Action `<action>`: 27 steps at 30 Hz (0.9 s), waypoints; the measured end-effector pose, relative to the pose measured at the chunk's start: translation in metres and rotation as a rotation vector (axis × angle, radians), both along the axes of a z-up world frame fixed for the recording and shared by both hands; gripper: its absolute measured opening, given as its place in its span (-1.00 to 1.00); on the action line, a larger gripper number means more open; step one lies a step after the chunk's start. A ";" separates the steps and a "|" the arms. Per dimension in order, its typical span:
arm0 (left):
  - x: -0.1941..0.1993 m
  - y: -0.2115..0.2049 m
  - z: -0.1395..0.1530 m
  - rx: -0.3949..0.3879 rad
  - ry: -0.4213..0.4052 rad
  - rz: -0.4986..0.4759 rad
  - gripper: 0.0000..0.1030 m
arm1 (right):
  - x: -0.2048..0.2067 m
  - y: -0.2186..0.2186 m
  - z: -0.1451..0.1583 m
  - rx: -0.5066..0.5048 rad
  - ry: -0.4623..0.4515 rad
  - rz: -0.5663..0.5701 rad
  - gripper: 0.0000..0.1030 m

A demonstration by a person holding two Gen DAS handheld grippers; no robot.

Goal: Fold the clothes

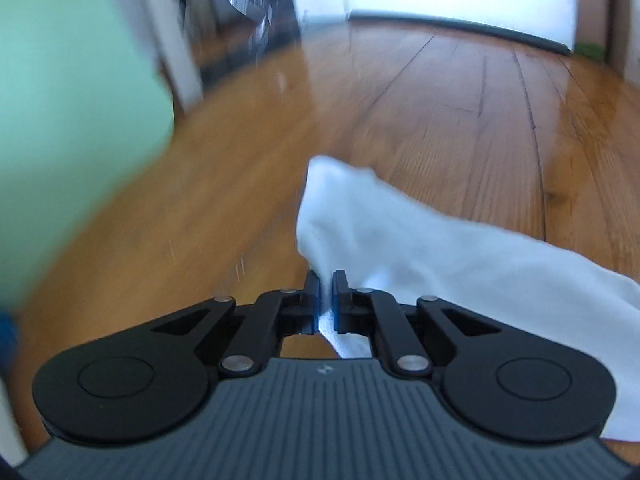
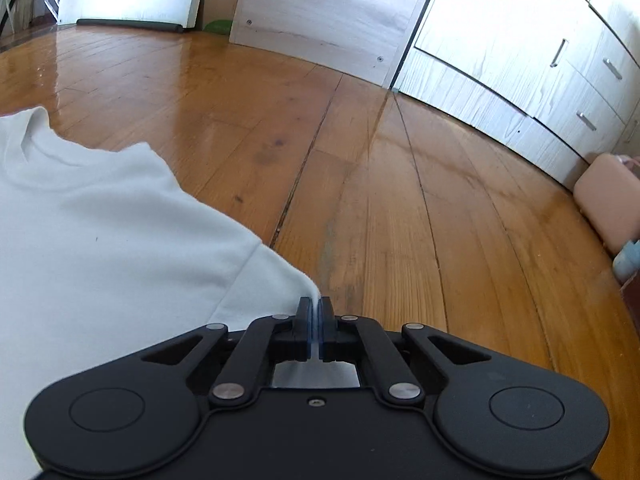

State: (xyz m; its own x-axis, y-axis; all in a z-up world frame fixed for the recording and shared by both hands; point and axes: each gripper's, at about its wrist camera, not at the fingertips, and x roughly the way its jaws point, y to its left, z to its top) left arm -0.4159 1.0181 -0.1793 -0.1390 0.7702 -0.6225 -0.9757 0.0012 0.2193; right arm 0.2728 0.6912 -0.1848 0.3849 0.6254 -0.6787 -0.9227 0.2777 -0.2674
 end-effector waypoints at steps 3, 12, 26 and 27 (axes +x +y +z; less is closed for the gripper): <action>0.038 -0.030 0.031 0.154 0.009 -0.152 -0.90 | -0.004 0.006 0.002 -0.042 -0.018 0.016 -0.88; 0.152 -0.115 0.002 -0.169 -0.040 -0.704 -0.28 | 0.007 0.016 0.009 -0.028 0.105 -0.056 -0.75; 0.162 -0.057 -0.015 -0.281 -0.299 -0.566 -0.18 | 0.016 0.009 0.006 0.005 0.154 -0.051 -0.72; 0.162 -0.055 -0.013 -0.255 -0.277 -0.544 -0.77 | 0.017 0.008 0.005 0.015 0.163 -0.056 -0.72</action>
